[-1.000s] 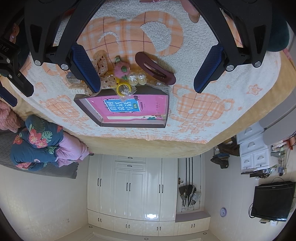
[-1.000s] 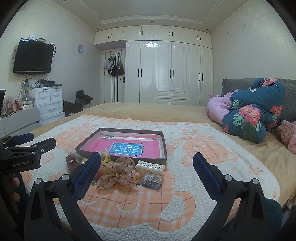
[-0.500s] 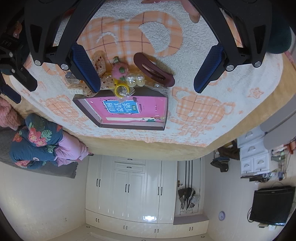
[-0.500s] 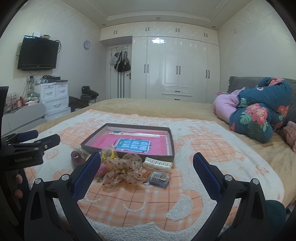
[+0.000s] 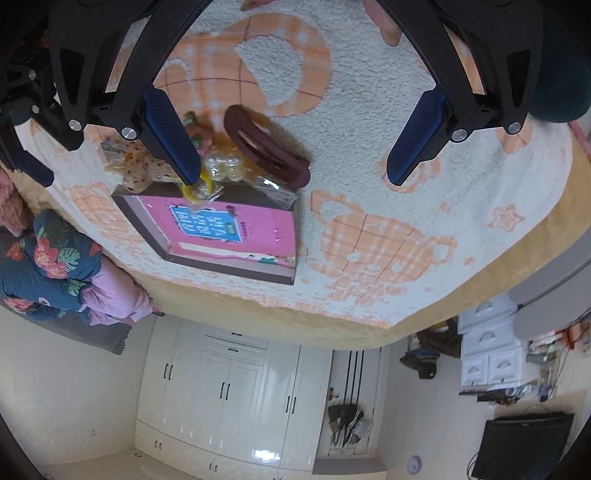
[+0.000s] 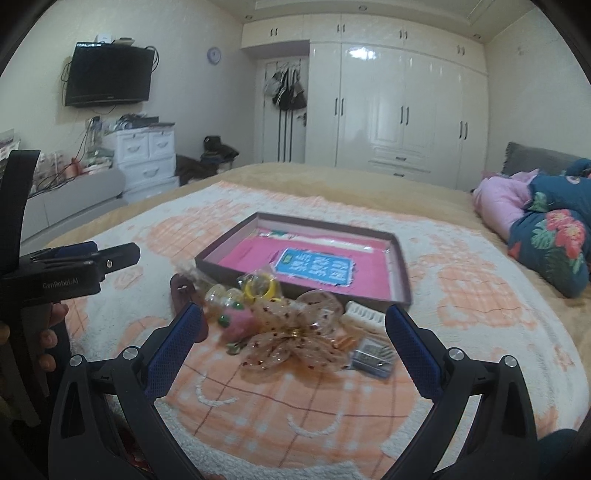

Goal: Organize jewelry
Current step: 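Grasp the sheer dotted bow with the right gripper while the left gripper grasps the clear bag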

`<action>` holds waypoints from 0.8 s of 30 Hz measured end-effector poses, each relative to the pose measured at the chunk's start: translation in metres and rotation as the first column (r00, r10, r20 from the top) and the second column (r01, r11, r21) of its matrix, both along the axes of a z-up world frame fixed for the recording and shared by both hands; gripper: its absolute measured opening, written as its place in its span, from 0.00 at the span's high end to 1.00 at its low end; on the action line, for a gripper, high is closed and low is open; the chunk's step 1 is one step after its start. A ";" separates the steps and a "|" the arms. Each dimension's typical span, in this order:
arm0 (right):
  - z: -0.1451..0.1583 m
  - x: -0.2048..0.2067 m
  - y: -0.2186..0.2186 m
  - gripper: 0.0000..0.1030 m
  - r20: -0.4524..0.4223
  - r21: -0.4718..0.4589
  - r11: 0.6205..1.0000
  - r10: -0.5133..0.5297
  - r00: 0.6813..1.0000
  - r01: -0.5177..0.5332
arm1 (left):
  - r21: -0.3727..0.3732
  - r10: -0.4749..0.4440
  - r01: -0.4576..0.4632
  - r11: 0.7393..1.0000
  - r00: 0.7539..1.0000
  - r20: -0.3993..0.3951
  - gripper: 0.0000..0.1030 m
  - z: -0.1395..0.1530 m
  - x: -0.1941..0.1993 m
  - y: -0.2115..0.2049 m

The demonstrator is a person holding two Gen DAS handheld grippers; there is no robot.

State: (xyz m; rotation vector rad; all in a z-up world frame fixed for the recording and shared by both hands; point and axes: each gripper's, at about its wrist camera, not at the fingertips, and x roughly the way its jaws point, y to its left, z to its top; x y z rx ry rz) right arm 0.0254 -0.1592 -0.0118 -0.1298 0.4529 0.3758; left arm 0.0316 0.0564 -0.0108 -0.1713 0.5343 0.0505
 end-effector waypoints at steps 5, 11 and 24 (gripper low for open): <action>-0.007 0.020 0.005 0.06 -0.046 -0.005 1.000 0.013 0.999 -0.013 | -0.061 -0.041 0.038 0.997 0.998 -0.047 0.10 -0.010 0.015 0.010; -0.016 0.048 0.008 0.06 -0.107 0.012 1.000 0.007 0.994 -0.005 | -0.151 -0.116 0.098 0.984 0.987 -0.111 0.10 -0.021 0.040 0.012; -0.049 0.086 0.012 0.19 -0.237 -0.005 1.000 0.013 0.971 -0.014 | -0.198 -0.154 0.112 0.974 0.965 -0.213 0.37 -0.041 0.089 0.005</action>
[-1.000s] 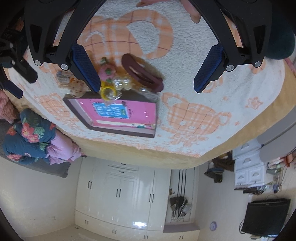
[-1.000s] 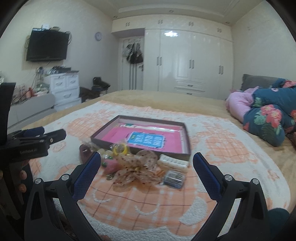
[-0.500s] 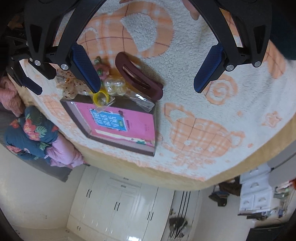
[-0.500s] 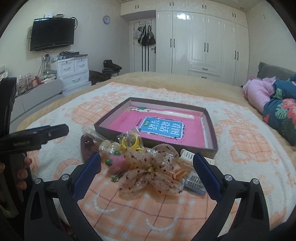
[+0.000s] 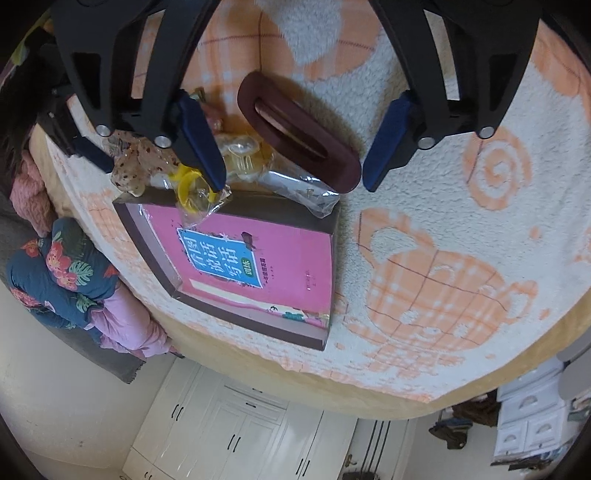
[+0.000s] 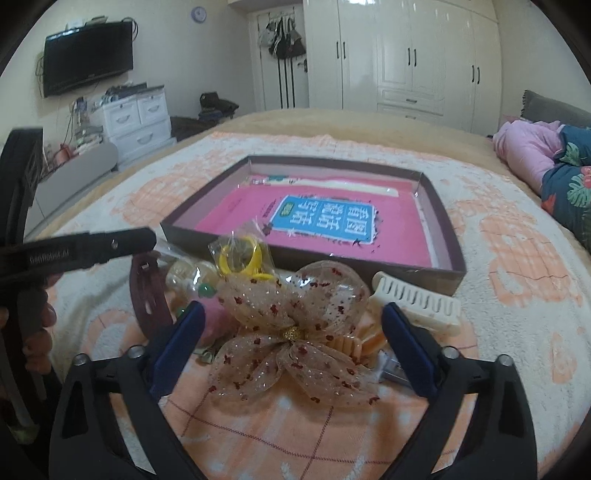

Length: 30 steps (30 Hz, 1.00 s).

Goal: Organize jewelry
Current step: 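Grasp the sheer dotted bow with the right gripper while the left gripper grasps the clear bag, then carry the bow into the box and open the right gripper while the left carries the bag in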

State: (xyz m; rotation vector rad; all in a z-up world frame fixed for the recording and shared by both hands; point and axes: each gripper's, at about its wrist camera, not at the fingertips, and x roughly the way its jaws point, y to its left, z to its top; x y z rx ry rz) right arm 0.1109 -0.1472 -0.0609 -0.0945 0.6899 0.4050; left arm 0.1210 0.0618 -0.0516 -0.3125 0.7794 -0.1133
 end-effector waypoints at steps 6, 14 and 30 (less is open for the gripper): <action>-0.008 0.007 0.002 0.50 -0.011 -0.004 1.000 -0.008 1.000 0.008 | -0.040 0.014 -0.014 0.999 1.000 -0.016 0.54 -0.004 0.005 0.005; -0.006 0.002 -0.001 0.77 0.033 -0.005 1.000 0.013 0.999 -0.012 | -0.057 0.016 -0.016 0.998 1.000 -0.005 0.71 -0.001 0.005 0.006; 0.019 -0.012 -0.023 0.84 0.104 0.057 0.998 0.004 0.995 -0.010 | -0.025 0.003 0.000 1.000 0.993 0.117 0.73 0.042 -0.004 -0.010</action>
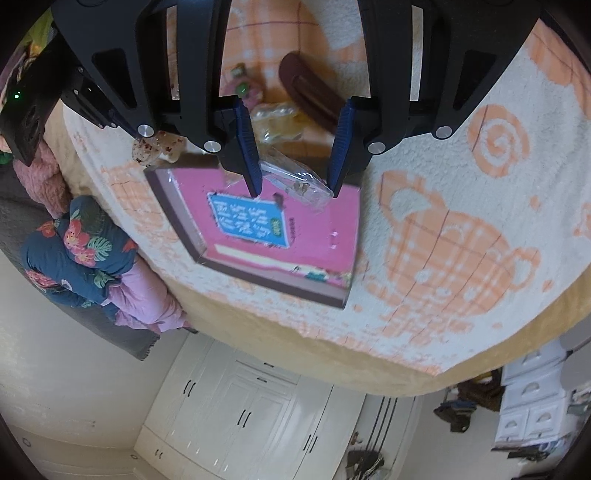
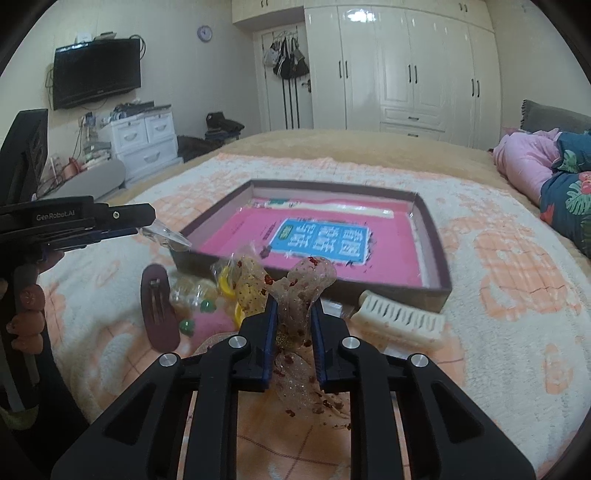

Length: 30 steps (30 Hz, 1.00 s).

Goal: Organize jewelry
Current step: 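Carry the bow into the box and open the right gripper while the left carries the bag in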

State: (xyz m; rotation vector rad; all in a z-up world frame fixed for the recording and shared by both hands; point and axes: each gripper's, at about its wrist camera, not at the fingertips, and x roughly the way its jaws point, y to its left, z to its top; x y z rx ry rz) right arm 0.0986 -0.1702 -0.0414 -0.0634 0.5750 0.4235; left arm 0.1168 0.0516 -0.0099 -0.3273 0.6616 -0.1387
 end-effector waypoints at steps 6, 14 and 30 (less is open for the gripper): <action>0.016 0.002 -0.017 0.84 0.050 0.028 0.999 -0.036 0.998 0.035 | 0.018 -0.018 0.018 1.000 0.999 0.035 0.73 0.010 0.010 -0.012; 0.030 0.019 -0.044 0.84 0.076 0.065 0.992 -0.114 0.991 0.109 | 0.022 -0.020 0.019 1.000 0.998 0.058 0.73 0.013 0.032 -0.018; 0.042 0.073 -0.077 0.84 0.078 0.077 0.971 -0.233 0.969 0.227 | 0.060 -0.059 0.057 0.997 0.998 0.037 0.73 -0.014 0.075 -0.025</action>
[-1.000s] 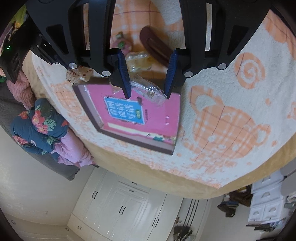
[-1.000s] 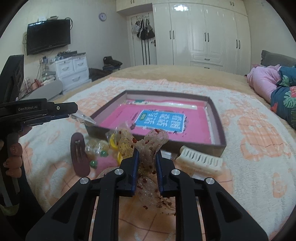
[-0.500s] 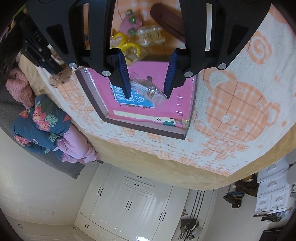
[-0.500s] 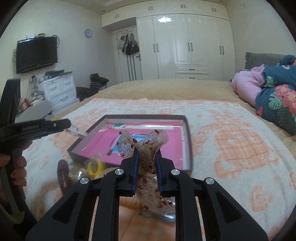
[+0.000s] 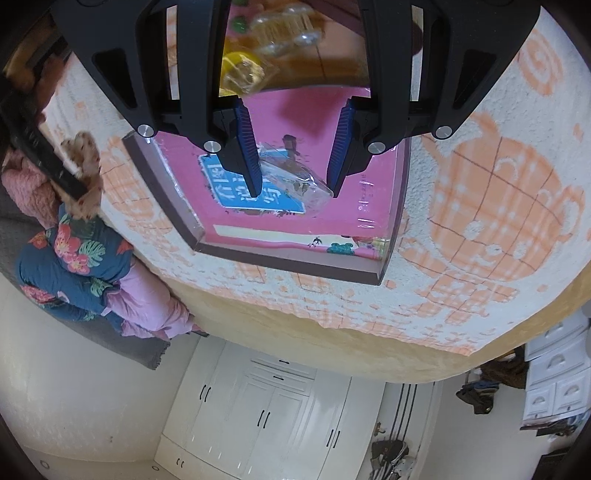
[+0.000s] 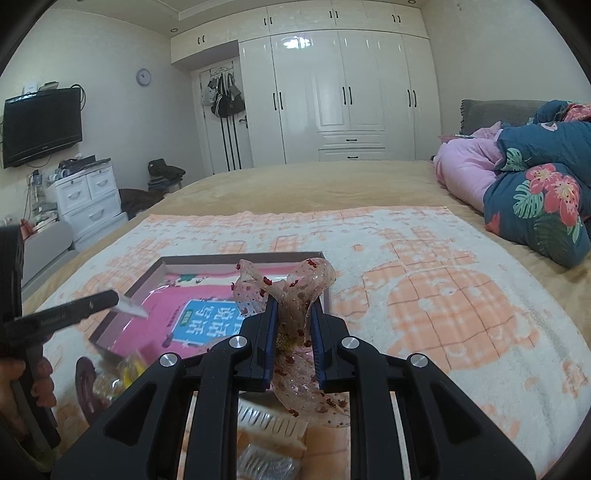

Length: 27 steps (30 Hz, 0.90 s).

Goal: Organize jewelry
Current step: 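Carry the bow into the box and open the right gripper while the left carries the bag in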

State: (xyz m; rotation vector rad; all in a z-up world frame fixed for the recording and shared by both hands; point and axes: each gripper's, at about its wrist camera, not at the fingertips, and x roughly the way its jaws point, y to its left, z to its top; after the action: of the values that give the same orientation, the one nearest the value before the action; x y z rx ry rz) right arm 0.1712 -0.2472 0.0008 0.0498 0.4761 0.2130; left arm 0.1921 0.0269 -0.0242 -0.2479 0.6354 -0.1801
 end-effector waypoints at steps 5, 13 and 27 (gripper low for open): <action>-0.004 0.029 0.004 0.84 -0.032 -0.011 1.000 0.000 0.999 0.000 | -0.009 -0.002 0.002 1.000 1.000 -0.023 0.73 -0.009 0.007 0.004; -0.031 0.069 0.030 0.84 -0.156 -0.065 0.997 0.041 0.987 -0.052 | -0.008 -0.007 0.007 1.000 0.999 -0.044 0.73 -0.020 0.013 0.008; -0.058 0.078 0.034 0.65 -0.225 -0.077 0.996 0.032 0.974 -0.051 | -0.009 -0.010 0.009 1.000 0.997 -0.080 0.72 -0.031 0.017 0.016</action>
State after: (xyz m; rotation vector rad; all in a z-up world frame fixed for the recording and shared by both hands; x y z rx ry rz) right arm 0.2488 -0.2134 -0.0575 -0.0170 0.7104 0.2298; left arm 0.2088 0.0425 -0.0553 -0.2613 0.7160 -0.1827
